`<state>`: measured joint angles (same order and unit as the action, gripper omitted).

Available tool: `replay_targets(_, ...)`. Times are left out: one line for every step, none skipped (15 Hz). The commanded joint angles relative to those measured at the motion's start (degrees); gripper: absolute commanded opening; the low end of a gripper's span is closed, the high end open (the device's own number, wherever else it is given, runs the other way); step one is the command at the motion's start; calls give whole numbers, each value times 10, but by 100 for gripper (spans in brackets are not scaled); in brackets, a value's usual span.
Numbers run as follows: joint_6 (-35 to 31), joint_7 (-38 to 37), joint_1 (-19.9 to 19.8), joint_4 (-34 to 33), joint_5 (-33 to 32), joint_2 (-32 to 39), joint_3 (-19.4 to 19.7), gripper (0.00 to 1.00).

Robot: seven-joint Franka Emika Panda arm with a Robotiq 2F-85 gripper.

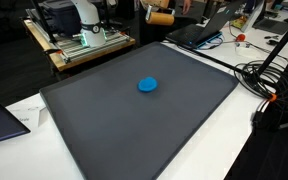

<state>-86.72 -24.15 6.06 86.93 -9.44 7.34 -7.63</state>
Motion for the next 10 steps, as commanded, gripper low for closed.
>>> replay_targets(3, 1, 8, -5, 1, 1, 10, 48)
replay_targets(4, 1, 7, -6, 1, 1, 11, 48)
replay_targets(4, 1, 6, -7, 1, 1, 11, 48)
replay_targets(4, 1, 6, -7, 1, 1, 11, 48)
replay_targets(4, 1, 6, -7, 1, 1, 11, 48)
replay_targets(4, 1, 6, -7, 1, 1, 11, 48)
replay_targets(4, 1, 6, -7, 1, 1, 11, 48)
replay_targets(4, 1, 6, -7, 1, 1, 11, 48)
replay_targets(4, 1, 6, -7, 1, 1, 11, 48)
replay_targets(4, 1, 6, -7, 1, 1, 11, 23)
